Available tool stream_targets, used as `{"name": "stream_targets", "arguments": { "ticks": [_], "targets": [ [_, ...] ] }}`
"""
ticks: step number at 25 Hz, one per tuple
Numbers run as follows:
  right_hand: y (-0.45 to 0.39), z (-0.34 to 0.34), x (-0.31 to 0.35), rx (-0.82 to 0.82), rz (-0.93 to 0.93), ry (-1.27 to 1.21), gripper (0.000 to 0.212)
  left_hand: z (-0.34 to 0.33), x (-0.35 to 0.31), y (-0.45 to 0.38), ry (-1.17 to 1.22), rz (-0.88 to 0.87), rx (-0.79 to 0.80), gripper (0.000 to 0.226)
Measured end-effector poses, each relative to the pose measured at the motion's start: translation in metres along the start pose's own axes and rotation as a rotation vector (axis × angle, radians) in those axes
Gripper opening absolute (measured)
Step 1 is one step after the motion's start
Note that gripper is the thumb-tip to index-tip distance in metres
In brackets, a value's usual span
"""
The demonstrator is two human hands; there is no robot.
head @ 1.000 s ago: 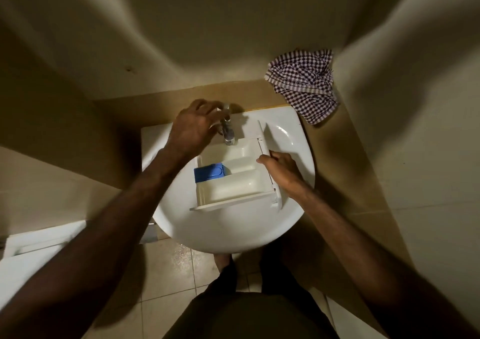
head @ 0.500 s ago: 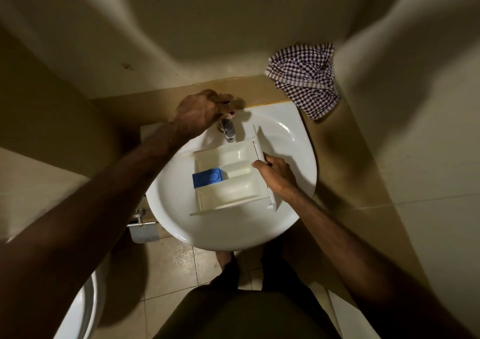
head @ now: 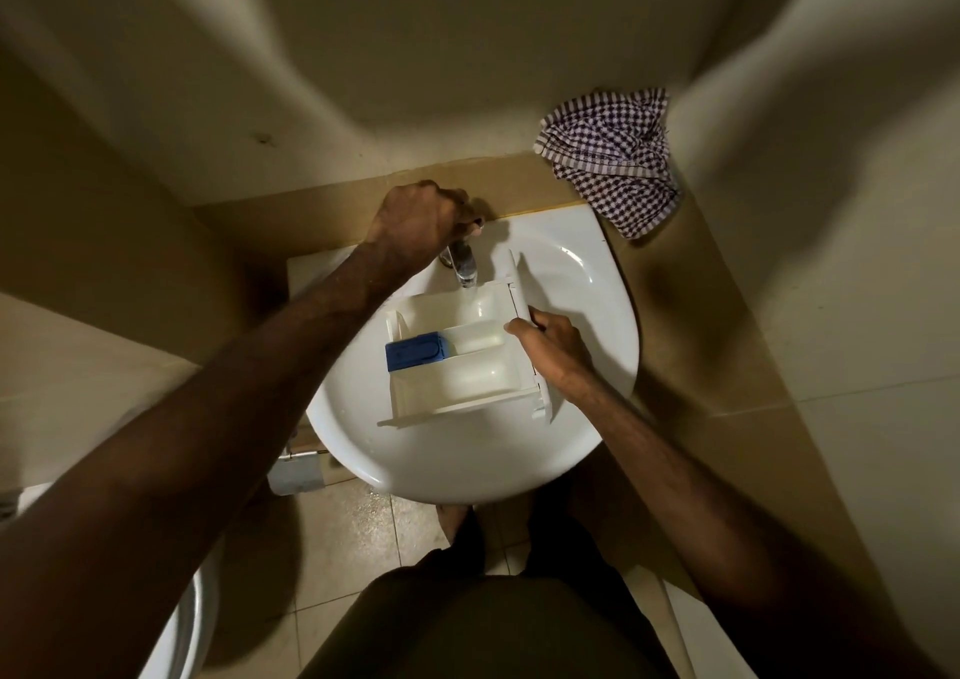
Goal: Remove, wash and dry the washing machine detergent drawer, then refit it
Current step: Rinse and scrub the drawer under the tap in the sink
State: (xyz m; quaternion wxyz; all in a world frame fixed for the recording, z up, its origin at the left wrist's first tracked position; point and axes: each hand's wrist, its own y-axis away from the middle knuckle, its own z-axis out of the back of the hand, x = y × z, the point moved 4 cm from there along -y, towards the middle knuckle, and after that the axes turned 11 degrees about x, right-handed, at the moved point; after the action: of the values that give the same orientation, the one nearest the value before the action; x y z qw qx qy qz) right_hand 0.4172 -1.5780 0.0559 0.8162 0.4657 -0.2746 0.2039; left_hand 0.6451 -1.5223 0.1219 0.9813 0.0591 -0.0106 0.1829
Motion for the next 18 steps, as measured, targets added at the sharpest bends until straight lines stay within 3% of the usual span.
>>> {"name": "stream_targets", "arguments": {
  "ticks": [5, 9, 11, 13, 15, 18],
  "targets": [
    [-0.001, 0.000, -0.003, -0.011, 0.007, 0.013, 0.035, 0.007, -0.008, 0.005, 0.031, 0.008, 0.020, 0.035],
    [-0.001, -0.002, -0.003, -0.015, 0.014, 0.006, 0.038, 0.021, -0.014, 0.015, 0.082, -0.080, -0.034, 0.034],
    [-0.001, -0.003, -0.003, -0.012, 0.014, -0.001, 0.042, 0.019, -0.013, 0.029, 0.227, -0.039, -0.222, 0.029],
    [-0.002, -0.002, -0.005, -0.011, 0.013, -0.004, 0.041, -0.002, -0.011, 0.059, 0.465, 0.265, -0.442, 0.025],
    [-0.002, -0.001, -0.007, -0.004, 0.010, -0.006, 0.036, -0.044, -0.015, 0.083, 0.565, 0.476, -0.332, 0.025],
    [-0.002, -0.003, -0.004, 0.040, 0.014, -0.020, 0.040, -0.092, -0.025, 0.083, 0.429, 0.306, 0.034, 0.027]
  ]
}}
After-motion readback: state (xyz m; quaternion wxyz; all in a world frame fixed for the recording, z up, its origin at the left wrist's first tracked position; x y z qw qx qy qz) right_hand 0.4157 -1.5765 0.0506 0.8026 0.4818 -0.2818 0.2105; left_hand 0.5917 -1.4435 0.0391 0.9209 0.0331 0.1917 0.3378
